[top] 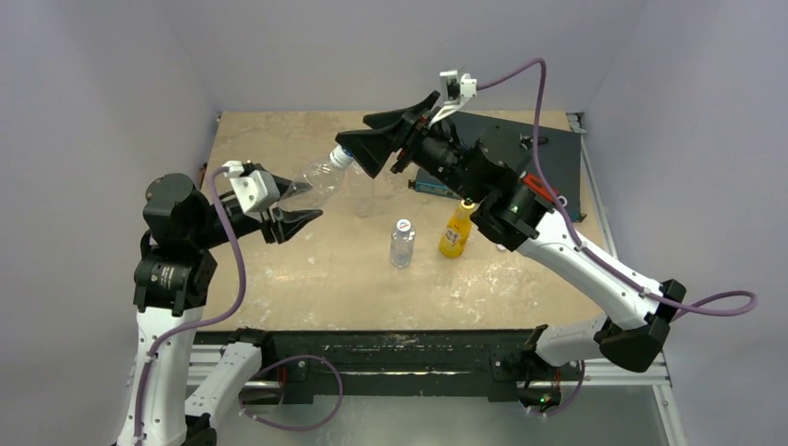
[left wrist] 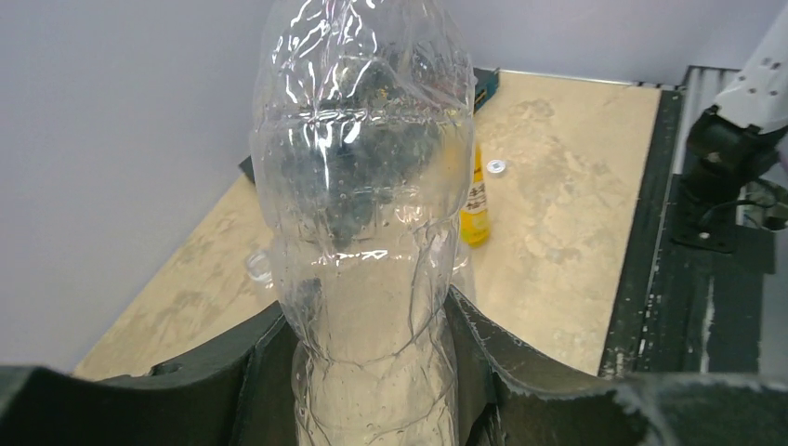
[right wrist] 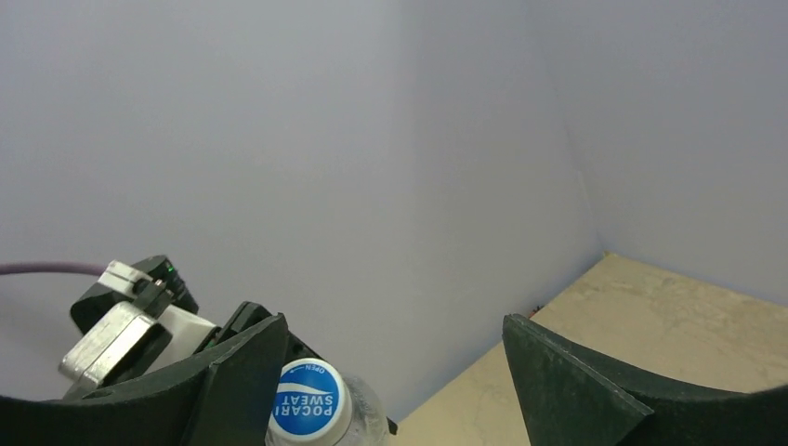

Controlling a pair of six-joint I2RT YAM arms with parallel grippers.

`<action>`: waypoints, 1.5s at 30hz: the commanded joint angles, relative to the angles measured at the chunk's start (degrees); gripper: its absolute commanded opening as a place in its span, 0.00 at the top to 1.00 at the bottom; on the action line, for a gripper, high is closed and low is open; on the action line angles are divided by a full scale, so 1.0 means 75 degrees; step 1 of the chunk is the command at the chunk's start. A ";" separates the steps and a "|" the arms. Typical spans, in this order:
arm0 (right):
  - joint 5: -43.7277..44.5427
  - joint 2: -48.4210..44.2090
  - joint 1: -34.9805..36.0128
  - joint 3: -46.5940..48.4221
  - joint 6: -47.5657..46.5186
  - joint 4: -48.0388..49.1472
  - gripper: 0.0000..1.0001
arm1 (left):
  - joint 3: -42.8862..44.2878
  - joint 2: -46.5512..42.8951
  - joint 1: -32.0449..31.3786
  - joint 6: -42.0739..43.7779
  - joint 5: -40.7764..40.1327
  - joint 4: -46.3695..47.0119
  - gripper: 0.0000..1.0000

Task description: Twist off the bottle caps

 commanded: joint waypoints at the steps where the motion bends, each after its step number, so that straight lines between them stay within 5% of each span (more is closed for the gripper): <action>1: 0.0913 0.0302 0.0150 0.0530 0.0453 -0.0355 0.11 | -0.0352 -0.0136 0.0006 0.0180 -0.1197 0.0771 1.00; 7: 0.1161 0.0809 0.0576 0.0765 0.0702 0.0214 0.14 | -0.0329 0.0120 0.0015 0.0214 -0.1539 0.0675 1.00; 17: 0.1440 0.1101 0.0692 0.1067 0.0865 0.0342 0.39 | -0.0385 0.0081 0.0015 0.0326 -0.1930 0.0723 1.00; 27: 0.1322 0.1034 0.0692 0.0909 0.0878 0.0398 0.85 | -0.0471 0.0062 0.0015 -0.0109 -0.1787 0.0932 1.00; 35: -0.1647 0.0556 0.0604 0.0682 -0.0339 0.1297 1.00 | -0.0028 0.0219 0.0015 -0.0771 0.0957 0.0495 1.00; 45: -0.4800 0.0857 0.0111 0.1581 -0.0099 0.1128 1.00 | 0.0293 0.0072 0.0015 -0.2380 0.1918 0.1276 1.00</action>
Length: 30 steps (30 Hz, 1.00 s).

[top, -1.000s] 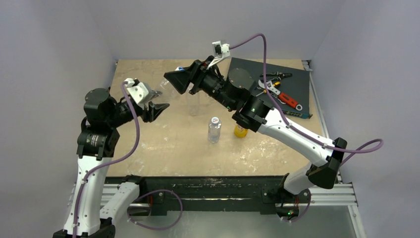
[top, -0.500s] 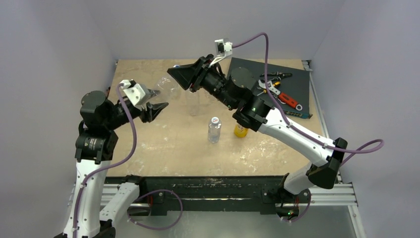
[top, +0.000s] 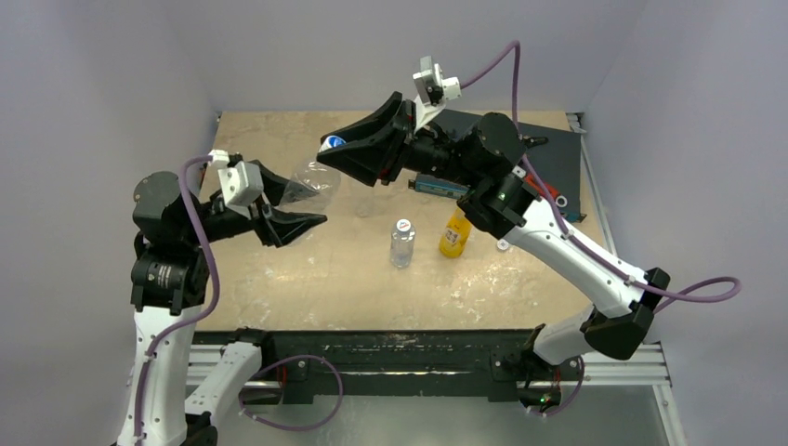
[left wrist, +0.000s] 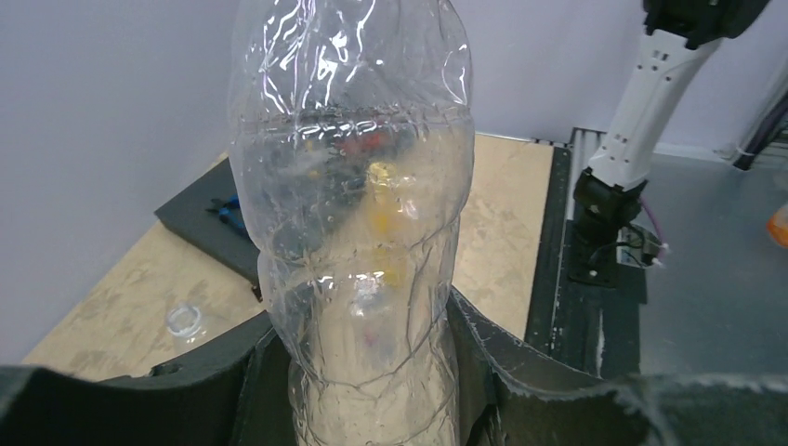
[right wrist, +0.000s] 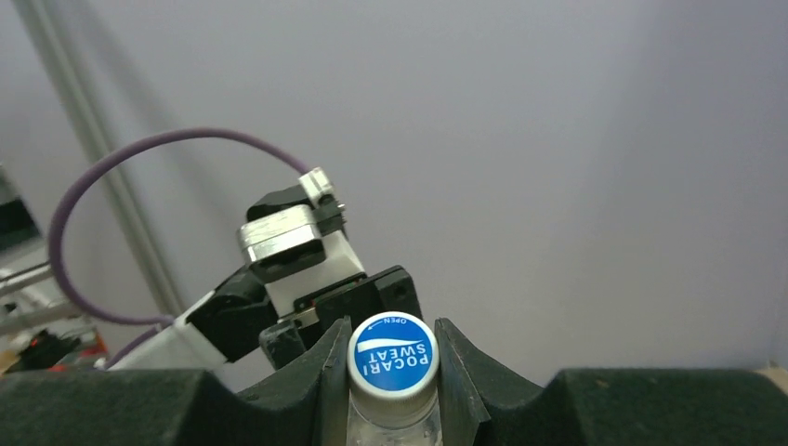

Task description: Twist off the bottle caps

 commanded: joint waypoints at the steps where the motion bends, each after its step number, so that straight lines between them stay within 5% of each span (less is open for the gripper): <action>1: -0.2286 -0.0032 -0.0070 0.0544 0.0251 0.0469 1.00 | 0.0246 0.0019 -0.0051 -0.0833 0.1322 0.0352 1.00; 8: -0.2818 -0.0195 -0.0169 0.0193 0.0246 0.0727 0.72 | 0.0330 0.0516 -0.0049 -0.1535 0.3069 0.0339 1.00; 11: -0.1511 -0.0206 -0.0201 0.0266 0.0149 0.0172 0.43 | 0.0558 0.0701 -0.0049 -0.0919 0.3044 -0.0424 1.00; 14: 0.1008 -0.0121 -0.0201 0.0786 0.0284 -0.1273 0.30 | 0.0670 0.0528 -0.0049 -0.0276 0.1768 -0.0665 1.00; 17: 0.2217 -0.0217 -0.0125 0.0744 0.0469 -0.1863 0.17 | 0.0270 -0.0017 -0.0050 0.0374 -0.0618 -0.0125 1.00; 19: 0.2823 -0.0456 -0.0060 0.0315 0.0720 -0.1571 0.15 | -0.0222 -0.0409 -0.0052 0.0613 -0.2287 0.0555 1.00; 22: 0.3701 -0.0524 0.0010 0.0247 0.0869 -0.1815 0.14 | -0.0669 -0.0714 -0.0051 0.1157 -0.3379 0.0982 1.00; 30: 0.4537 0.0045 0.0335 0.0831 0.1132 -0.1924 0.19 | -0.0805 -0.0679 -0.0049 0.1335 -0.3564 0.1093 1.00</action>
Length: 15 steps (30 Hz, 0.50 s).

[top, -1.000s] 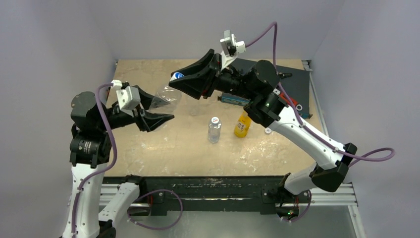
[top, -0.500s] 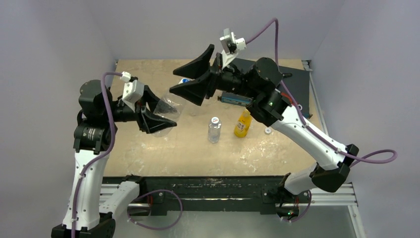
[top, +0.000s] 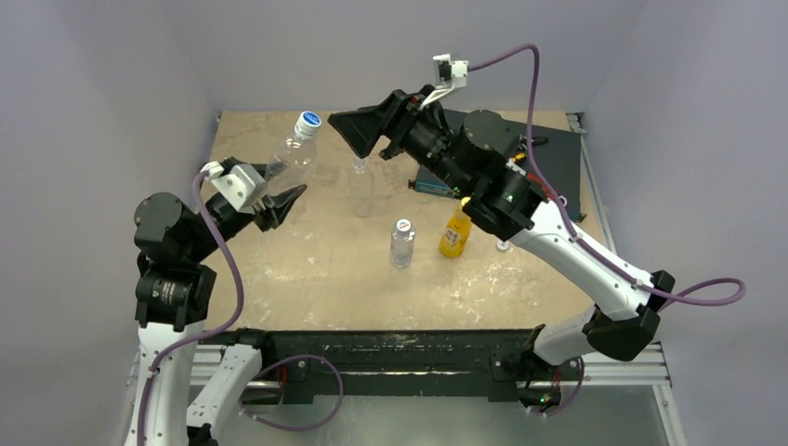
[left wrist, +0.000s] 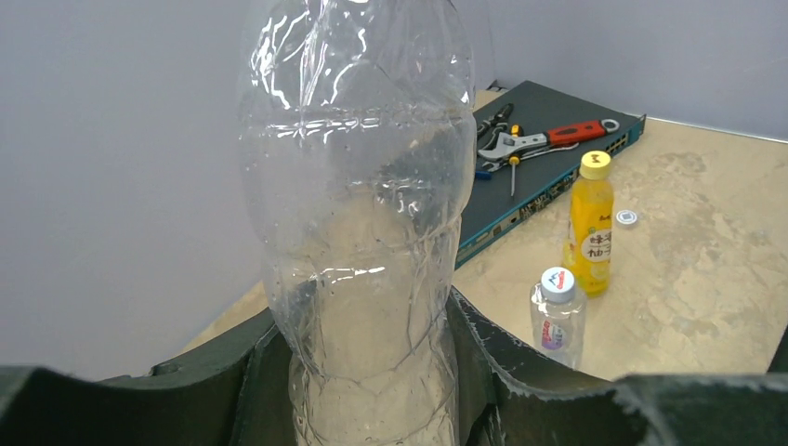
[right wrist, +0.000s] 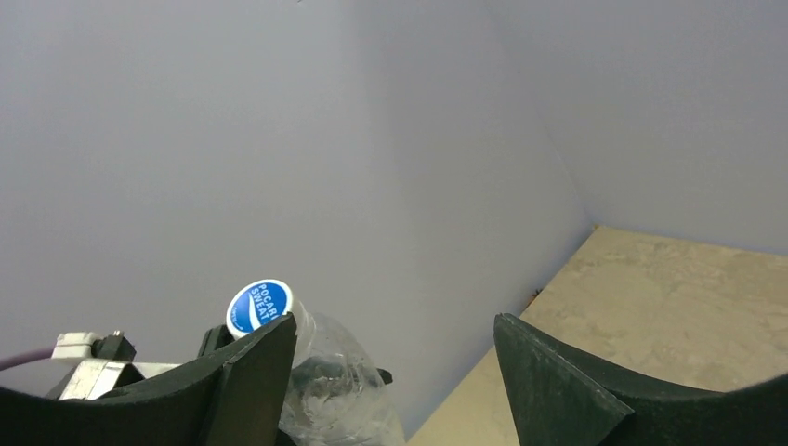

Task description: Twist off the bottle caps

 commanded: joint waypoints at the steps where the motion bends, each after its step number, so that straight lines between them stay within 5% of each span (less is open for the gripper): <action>1: 0.0669 0.0319 0.0335 0.0682 -0.0011 0.0011 0.20 | -0.0063 0.0113 -0.0014 0.0307 -0.0571 0.0380 1.00; 15: 0.0802 0.0946 0.0769 0.1208 -0.0474 0.0390 0.29 | -0.0084 0.0368 -0.0014 0.0202 -0.0126 0.0055 1.00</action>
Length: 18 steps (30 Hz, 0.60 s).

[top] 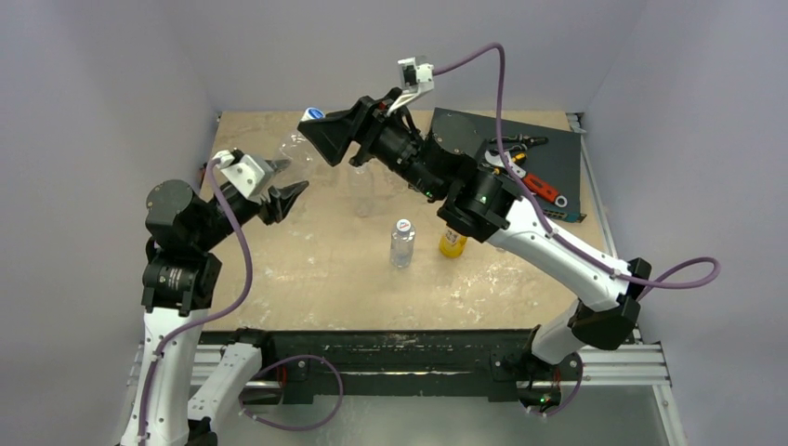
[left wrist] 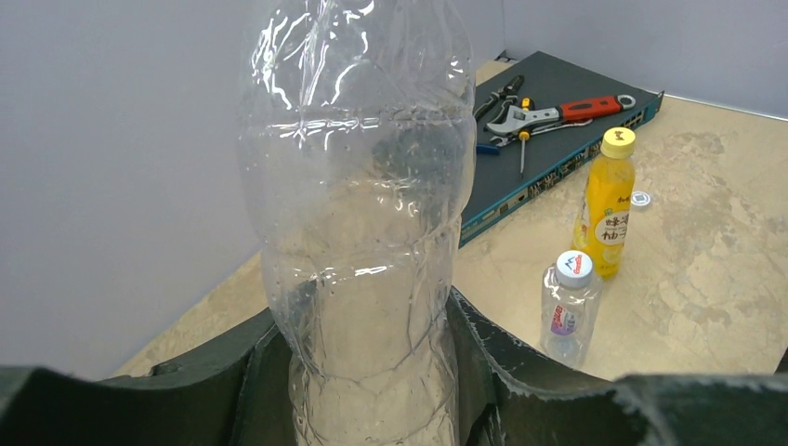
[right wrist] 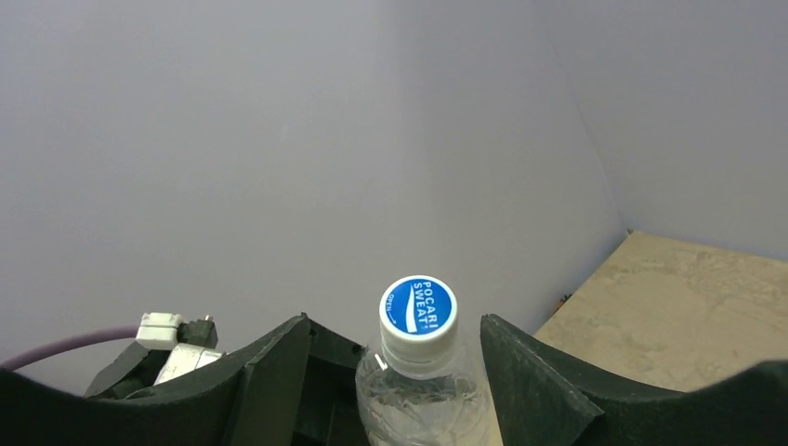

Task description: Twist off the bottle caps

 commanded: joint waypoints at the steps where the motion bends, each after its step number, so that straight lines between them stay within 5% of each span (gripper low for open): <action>1: 0.0333 0.0128 0.0035 0.0409 -0.0200 0.0338 0.31 | 0.0010 -0.0035 -0.0017 0.0017 0.0275 0.0093 1.00; 5: 0.0339 0.0420 0.0035 0.0783 -0.0214 0.0196 0.39 | 0.0002 -0.0065 -0.0015 0.0079 0.0396 0.0058 1.00; 13: 0.0336 0.0443 0.0035 0.0787 -0.0171 0.0211 0.75 | 0.0013 -0.0070 -0.0017 0.0189 0.0670 -0.0095 1.00; 18: -0.0560 0.0178 -0.0005 0.0623 -0.0588 0.0419 0.85 | 0.0194 -0.0066 -0.0014 -0.0184 0.1479 -0.0110 1.00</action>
